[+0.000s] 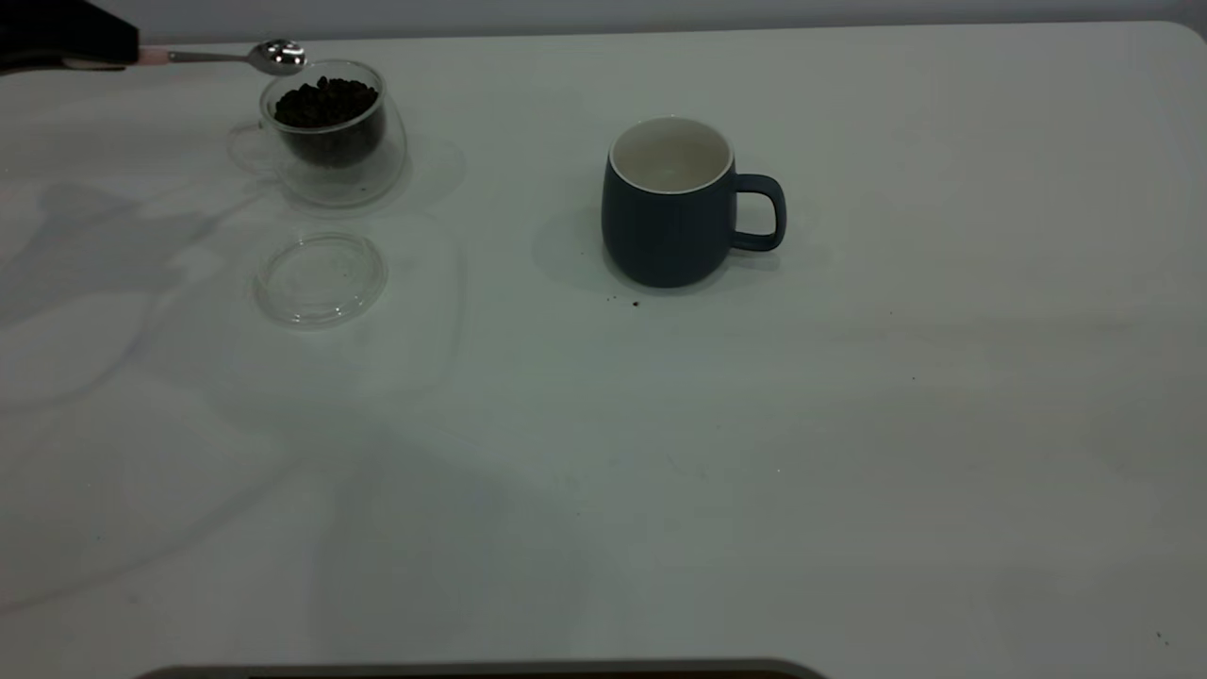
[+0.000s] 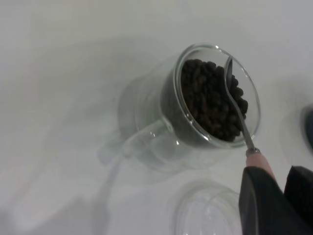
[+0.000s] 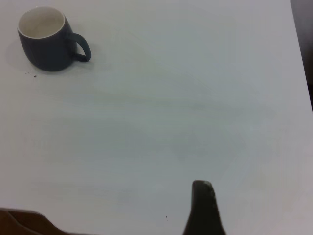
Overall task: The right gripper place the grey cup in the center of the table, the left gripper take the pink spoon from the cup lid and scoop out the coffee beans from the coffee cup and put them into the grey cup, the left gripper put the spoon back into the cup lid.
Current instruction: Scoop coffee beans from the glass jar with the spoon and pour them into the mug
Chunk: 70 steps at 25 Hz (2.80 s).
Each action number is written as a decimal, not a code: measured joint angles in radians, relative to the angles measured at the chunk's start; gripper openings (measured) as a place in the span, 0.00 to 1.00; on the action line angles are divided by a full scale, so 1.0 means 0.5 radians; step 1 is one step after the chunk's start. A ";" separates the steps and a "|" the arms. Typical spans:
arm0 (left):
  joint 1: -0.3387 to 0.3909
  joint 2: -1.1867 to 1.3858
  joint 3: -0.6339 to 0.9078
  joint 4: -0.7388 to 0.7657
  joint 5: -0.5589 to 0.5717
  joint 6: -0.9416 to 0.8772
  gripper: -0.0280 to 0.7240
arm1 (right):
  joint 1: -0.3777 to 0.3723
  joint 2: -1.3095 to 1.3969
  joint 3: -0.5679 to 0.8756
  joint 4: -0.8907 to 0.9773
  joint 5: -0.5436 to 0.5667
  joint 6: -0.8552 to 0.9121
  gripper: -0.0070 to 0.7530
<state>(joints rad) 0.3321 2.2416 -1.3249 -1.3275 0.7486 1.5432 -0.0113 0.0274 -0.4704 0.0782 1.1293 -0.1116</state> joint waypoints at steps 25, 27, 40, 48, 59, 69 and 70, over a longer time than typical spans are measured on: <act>-0.120 0.278 -0.126 -0.021 -0.002 -0.253 0.20 | 0.000 0.000 0.000 0.000 -0.004 0.000 0.79; -0.116 0.278 -0.126 -0.021 0.017 -0.317 0.20 | 0.000 0.000 0.000 0.000 -0.004 0.000 0.79; 0.017 0.278 -0.126 -0.013 0.155 -0.640 0.20 | 0.000 0.000 0.000 0.000 -0.004 0.000 0.79; 0.048 0.306 -0.128 -0.036 0.279 -0.687 0.20 | 0.000 0.000 0.000 0.000 -0.004 0.000 0.79; 0.061 0.347 -0.128 -0.062 0.383 -0.743 0.20 | 0.000 0.000 0.000 0.000 -0.004 0.000 0.79; 0.109 0.347 -0.128 -0.139 0.486 -0.808 0.20 | 0.000 0.000 0.000 0.000 -0.004 0.000 0.79; 0.122 0.347 -0.128 -0.145 0.515 -0.815 0.20 | 0.000 0.000 0.000 0.000 -0.004 0.000 0.79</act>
<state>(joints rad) 0.3930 2.4151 -1.3889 -1.4001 1.0062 1.1358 -0.0113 0.0274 -0.4704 0.0782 1.1274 -0.1116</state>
